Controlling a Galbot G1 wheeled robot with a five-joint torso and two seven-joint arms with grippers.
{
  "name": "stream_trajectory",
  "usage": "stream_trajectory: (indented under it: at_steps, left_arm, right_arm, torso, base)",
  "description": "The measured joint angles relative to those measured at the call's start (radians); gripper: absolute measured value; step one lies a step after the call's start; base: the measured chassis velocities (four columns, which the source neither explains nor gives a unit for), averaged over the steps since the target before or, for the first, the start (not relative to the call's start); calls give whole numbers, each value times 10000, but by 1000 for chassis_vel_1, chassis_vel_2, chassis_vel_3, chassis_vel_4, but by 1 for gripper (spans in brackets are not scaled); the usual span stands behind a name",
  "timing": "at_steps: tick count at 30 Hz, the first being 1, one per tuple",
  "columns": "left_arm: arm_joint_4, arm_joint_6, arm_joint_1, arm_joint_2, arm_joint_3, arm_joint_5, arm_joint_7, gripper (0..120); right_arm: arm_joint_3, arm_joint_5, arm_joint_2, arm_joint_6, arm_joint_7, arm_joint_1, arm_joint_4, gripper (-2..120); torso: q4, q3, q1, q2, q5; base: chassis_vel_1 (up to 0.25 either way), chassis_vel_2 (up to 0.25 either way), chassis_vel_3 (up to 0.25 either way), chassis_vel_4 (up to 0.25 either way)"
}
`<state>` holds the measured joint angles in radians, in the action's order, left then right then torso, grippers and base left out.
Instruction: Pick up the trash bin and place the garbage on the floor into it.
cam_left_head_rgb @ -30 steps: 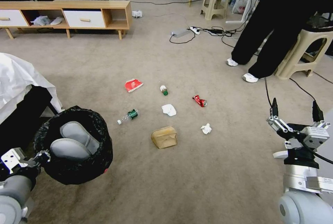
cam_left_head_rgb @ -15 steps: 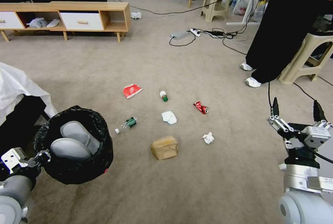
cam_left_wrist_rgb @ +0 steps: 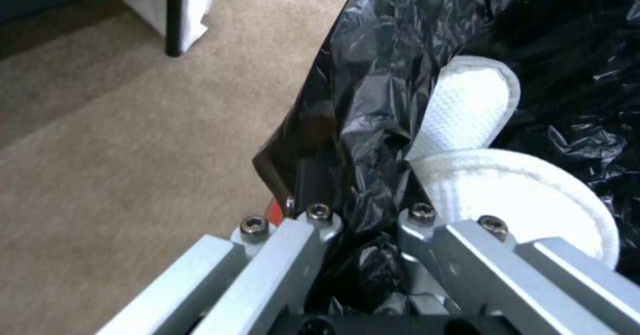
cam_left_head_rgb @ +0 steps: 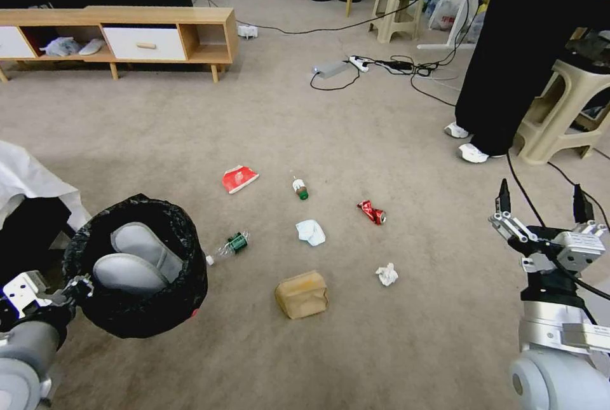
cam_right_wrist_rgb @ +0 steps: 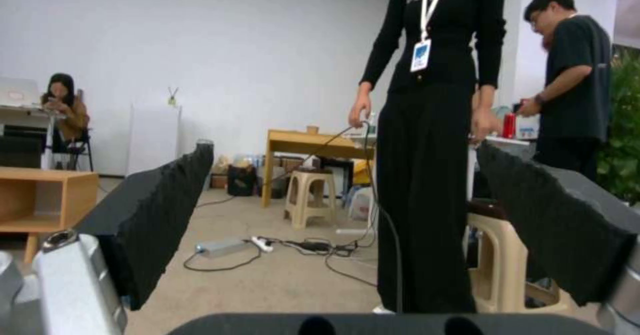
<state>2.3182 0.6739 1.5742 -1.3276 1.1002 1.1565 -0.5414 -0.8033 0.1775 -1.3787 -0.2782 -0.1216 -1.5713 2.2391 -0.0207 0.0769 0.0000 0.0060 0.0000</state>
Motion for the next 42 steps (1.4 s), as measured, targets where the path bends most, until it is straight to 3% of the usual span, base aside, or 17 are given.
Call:
stream_trajectory:
  at_steps: [23,42]
  left_arm:
    - [-28,-20,-12,-52,-13,-42,18,4]
    - [14,-22,17,-99,-8,-67,25,4]
  right_arm:
    - [50,-23,-12,-79,6,25,-69,100]
    - [58,-202,-28,-100,120,5,-91,100]
  torso:
    - [-2,1,1,-1,0]
    - [0,-1,0,0,0]
  base:
    - [-147,143,138,-148]
    - [-5,6,9,-4]
